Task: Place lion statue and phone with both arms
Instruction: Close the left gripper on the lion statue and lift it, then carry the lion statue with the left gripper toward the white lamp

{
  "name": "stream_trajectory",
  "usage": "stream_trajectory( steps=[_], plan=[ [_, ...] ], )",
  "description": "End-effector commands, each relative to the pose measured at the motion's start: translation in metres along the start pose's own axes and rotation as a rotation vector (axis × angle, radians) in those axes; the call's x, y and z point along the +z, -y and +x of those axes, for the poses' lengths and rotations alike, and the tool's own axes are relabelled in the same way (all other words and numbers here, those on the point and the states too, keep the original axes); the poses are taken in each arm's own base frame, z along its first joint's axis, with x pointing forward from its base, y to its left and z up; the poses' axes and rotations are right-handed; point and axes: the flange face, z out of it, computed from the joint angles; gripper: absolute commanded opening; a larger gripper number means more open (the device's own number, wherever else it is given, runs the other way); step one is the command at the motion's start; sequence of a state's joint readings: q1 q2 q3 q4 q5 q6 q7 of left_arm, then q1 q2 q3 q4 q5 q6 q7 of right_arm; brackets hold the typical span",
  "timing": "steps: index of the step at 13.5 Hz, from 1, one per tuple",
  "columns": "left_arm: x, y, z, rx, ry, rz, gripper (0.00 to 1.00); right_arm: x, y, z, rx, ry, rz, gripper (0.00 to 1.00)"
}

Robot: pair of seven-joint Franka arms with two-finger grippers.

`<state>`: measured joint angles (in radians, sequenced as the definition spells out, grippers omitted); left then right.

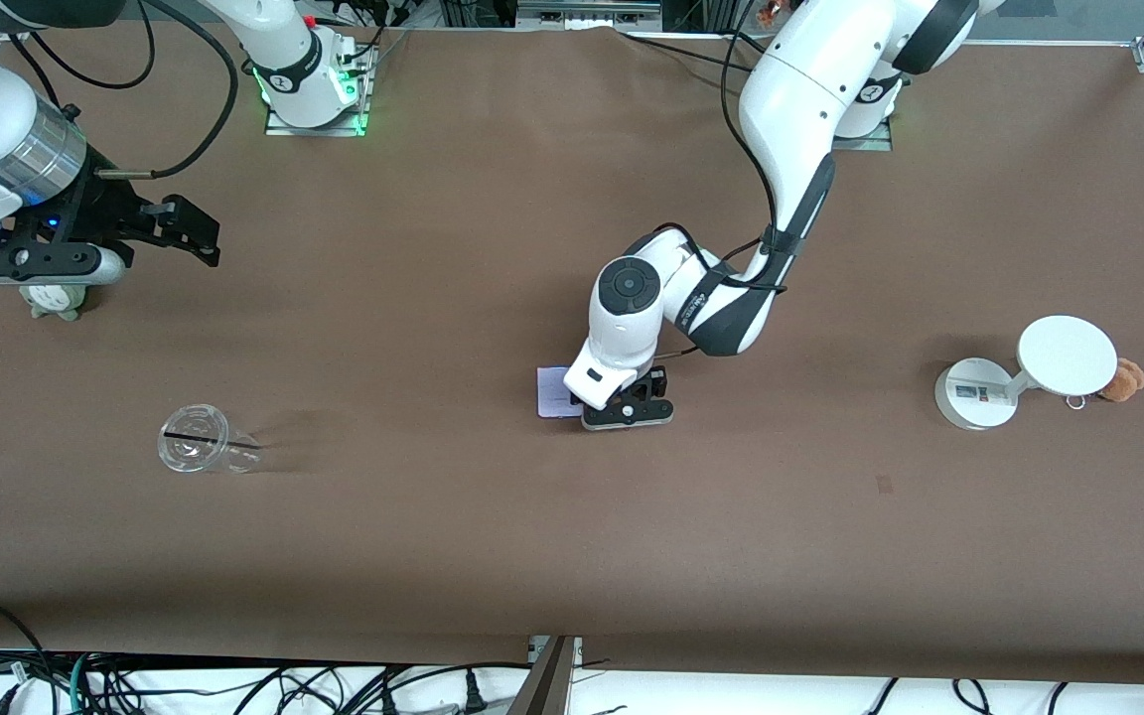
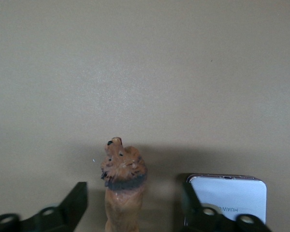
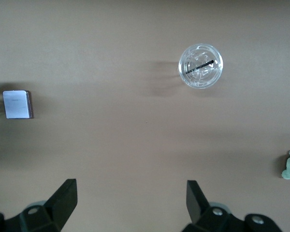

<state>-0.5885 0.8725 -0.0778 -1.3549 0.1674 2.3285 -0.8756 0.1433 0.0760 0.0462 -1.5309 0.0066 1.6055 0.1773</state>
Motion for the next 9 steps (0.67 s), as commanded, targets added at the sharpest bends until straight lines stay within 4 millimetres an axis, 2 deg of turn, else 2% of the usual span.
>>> stream_trajectory(
  steps=[1,2,4,5,7,9],
  plan=[
    [-0.008,-0.002,0.004,0.026,-0.025,0.003,0.10,-0.004,-0.002,0.003,-0.007,-0.007,0.010,1.00],
    [-0.008,-0.001,0.004,0.024,-0.024,0.004,0.00,-0.004,-0.002,0.003,-0.007,-0.007,0.010,1.00],
    [-0.010,0.009,0.009,0.024,-0.021,0.014,0.00,-0.004,-0.003,0.003,-0.006,-0.007,0.010,1.00],
    [-0.021,0.022,0.021,0.066,-0.027,0.013,0.00,-0.005,-0.003,0.003,-0.006,-0.009,0.011,1.00],
    [-0.052,0.066,0.045,0.109,-0.025,0.010,0.00,-0.005,-0.003,0.003,-0.006,-0.009,0.011,1.00],
    [-0.076,0.112,0.055,0.089,-0.015,0.013,0.00,-0.005,-0.003,0.003,-0.006,-0.009,0.011,1.00]
  ],
)
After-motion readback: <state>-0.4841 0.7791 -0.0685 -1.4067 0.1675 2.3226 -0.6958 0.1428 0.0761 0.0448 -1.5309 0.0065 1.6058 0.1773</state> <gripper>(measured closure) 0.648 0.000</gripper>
